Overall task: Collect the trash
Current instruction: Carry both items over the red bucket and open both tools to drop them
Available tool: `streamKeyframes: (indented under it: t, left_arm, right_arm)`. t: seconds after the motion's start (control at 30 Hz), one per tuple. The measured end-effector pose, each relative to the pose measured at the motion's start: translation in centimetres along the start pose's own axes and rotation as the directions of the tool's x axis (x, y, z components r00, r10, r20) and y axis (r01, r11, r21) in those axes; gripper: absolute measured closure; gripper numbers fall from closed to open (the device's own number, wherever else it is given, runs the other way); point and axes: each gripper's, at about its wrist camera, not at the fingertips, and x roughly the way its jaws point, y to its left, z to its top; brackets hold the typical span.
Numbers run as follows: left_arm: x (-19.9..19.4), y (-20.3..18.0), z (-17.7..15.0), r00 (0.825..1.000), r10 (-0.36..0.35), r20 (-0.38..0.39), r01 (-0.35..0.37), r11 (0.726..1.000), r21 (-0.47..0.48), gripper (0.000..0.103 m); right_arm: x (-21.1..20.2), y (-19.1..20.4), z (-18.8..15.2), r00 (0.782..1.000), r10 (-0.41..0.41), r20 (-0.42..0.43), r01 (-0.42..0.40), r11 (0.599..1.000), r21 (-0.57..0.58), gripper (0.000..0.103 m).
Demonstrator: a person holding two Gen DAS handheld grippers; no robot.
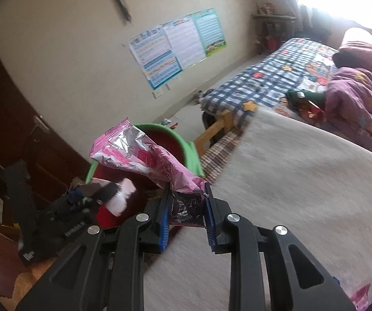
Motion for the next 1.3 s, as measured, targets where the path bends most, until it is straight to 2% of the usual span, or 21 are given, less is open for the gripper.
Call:
streamKeyframes:
  t: [0.23,0.57,0.67,0.87,1.03,1.27,1.3]
  left_arm:
    - [1.1,0.8,-0.2,0.999,0.006,-0.034,-0.007,1.0,-0.018,0.036]
    - [2.3,1.4,-0.2,0.998,0.019,-0.053,-0.02,1.0,-0.022,0.036]
    - [2.7,1.4,-0.2,0.998,0.022,-0.058,-0.023,0.999,-0.028,0.036]
    - [3.1,1.2,-0.4,0.997,0.026,-0.072,-0.028,0.999,-0.024,0.033]
    - [3.1,1.2,-0.4,0.997,0.032,-0.075,-0.035,0.999,-0.029,0.024]
    - [2.9,0.7,-0.2,0.997,0.039,-0.072,-0.04,0.999,-0.013,0.024]
    - [2.9,0.5,-0.3,0.997,0.04,-0.072,-0.041,0.999,-0.013,0.024]
  right_arm:
    - [3.7,2.9,1.3,0.998,0.026,-0.055,-0.029,0.998,-0.058,0.079]
    - [6.7,3.2,0.8,0.993,0.02,-0.115,-0.03,0.996,-0.081,0.079]
    - [7.3,3.0,1.0,0.993,0.015,-0.12,-0.024,0.997,-0.077,0.074]
    - [7.5,3.0,1.0,0.992,0.02,-0.125,-0.029,0.997,-0.068,0.069]
    - [7.1,2.7,0.9,0.993,0.028,-0.117,-0.034,0.998,-0.056,0.061]
    - [6.1,2.3,0.9,0.995,0.026,-0.099,-0.032,0.998,-0.058,0.06]
    - [5.9,2.2,0.9,0.995,0.027,-0.095,-0.032,0.998,-0.057,0.056]
